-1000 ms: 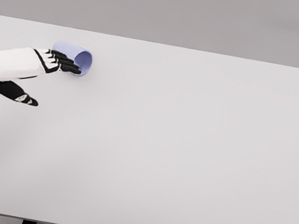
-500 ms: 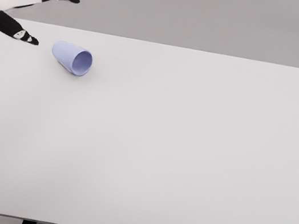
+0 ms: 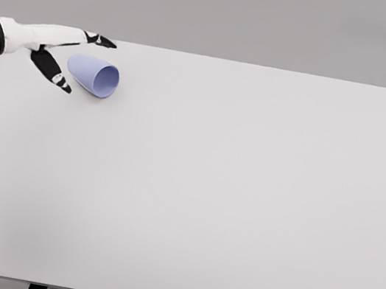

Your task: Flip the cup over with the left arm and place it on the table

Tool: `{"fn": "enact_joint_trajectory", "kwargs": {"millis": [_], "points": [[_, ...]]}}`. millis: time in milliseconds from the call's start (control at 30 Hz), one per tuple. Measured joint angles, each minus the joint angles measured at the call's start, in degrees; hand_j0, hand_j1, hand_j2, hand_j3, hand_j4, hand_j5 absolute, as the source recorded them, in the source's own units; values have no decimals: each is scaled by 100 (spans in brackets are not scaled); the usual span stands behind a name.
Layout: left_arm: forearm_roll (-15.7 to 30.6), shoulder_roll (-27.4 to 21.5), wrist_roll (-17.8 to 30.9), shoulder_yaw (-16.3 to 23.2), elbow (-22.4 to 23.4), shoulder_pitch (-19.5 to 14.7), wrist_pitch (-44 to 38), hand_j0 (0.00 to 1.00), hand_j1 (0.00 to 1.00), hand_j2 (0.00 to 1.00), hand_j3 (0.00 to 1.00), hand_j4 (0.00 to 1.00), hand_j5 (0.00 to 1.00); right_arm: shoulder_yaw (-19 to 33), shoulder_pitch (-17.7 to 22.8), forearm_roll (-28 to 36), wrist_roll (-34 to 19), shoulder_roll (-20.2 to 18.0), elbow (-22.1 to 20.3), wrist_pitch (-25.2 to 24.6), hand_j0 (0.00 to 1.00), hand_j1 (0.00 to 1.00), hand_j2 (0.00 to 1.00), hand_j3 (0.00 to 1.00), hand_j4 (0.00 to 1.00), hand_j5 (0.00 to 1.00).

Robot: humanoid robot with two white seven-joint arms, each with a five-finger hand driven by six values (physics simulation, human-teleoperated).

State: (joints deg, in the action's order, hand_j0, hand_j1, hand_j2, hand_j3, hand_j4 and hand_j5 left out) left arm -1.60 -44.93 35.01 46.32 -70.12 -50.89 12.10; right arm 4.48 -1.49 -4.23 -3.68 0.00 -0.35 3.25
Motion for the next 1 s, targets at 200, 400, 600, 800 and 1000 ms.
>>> {"fn": "enact_joint_trajectory", "kwargs": {"millis": [200,400,600,800,1000], "points": [[-774,211,-242,69,129,-9,-65,100,100,100,100,100,100,0,0,0,0,0,0,0,100,100,100,100,100,100],[-1294,319,-564,95,252,-9,-33,100,100,100,100,100,100,0,0,0,0,0,0,0,100,100,100,100,100,100],[-1687,449,-616,189,261,-18,69,100,100,100,100,100,100,0,0,0,0,0,0,0,100,100,100,100,100,100],[-1939,549,-623,206,296,0,129,100,100,100,100,100,100,0,0,0,0,0,0,0,100,100,100,100,100,100],[-2090,681,-718,208,502,0,146,100,100,100,100,100,100,0,0,0,0,0,0,0,100,100,100,100,100,100]]}}
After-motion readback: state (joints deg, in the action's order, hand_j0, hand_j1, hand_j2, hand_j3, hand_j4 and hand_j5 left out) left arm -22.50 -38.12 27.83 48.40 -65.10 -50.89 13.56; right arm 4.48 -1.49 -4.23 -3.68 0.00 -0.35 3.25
